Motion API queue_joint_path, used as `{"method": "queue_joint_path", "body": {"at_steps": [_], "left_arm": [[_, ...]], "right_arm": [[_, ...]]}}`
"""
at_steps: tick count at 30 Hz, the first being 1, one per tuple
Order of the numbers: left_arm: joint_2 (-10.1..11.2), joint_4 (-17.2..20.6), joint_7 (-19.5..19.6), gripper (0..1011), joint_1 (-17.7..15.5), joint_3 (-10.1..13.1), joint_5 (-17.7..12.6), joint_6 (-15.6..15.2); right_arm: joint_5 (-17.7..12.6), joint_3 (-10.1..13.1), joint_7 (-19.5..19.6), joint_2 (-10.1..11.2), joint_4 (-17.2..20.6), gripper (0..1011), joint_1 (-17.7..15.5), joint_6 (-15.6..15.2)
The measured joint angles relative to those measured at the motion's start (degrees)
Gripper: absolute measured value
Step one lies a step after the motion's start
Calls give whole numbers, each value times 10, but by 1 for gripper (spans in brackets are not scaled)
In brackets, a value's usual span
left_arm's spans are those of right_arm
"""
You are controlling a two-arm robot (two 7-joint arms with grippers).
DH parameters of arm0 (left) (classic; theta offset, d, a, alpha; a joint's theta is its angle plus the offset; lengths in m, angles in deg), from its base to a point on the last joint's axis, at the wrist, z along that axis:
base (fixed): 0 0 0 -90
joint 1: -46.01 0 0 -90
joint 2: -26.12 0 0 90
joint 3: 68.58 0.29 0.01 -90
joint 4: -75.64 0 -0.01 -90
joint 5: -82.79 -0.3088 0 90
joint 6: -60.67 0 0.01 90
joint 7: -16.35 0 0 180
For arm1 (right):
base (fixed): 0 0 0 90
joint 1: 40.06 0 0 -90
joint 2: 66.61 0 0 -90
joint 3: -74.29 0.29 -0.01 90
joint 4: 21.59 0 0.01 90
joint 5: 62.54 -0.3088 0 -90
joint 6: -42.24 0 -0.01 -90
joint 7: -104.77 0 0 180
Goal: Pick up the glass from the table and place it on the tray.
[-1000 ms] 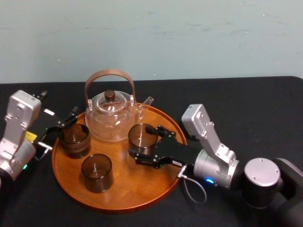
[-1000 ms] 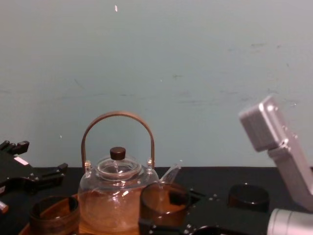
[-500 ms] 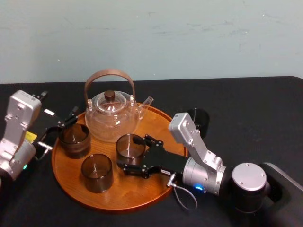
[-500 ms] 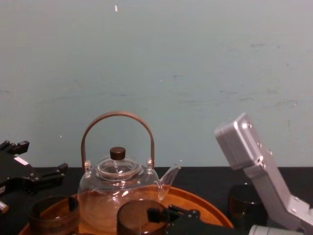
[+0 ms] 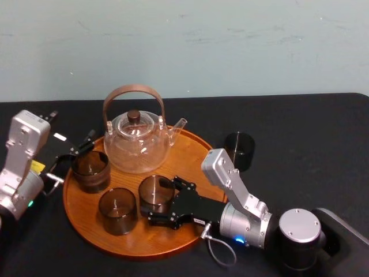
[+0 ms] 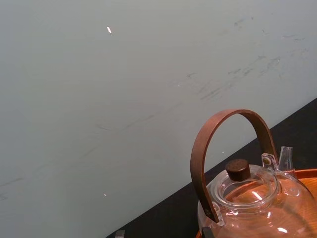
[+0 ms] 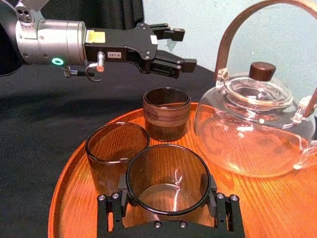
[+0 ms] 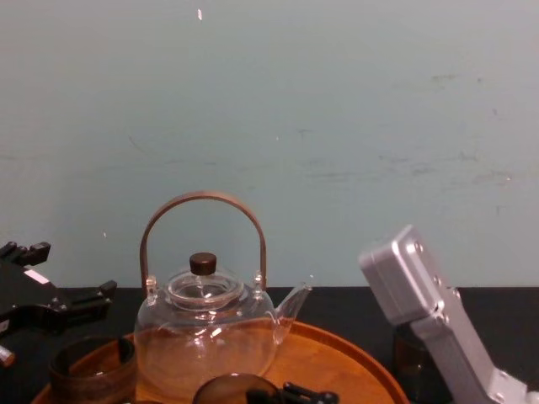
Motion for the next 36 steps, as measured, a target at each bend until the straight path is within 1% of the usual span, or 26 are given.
{"method": "queue_joint_path", "body": {"at_steps": [11,25,29,36], "left_arm": [[0,0,0,1002,0,0,0,0],[0,0,0,1001,0,0,0,0],[0,0,0,1001,0,0,0,0],[0,0,0,1001,0,0,0,0]], "right_arm": [[-1,1,8,2,5,905,-13,-2],[-3,2,7,0,2,907,-14,2],[-3,2,7,1,2,998,-13,2],[-3,2,7,1,3,1003,-13,2]]}}
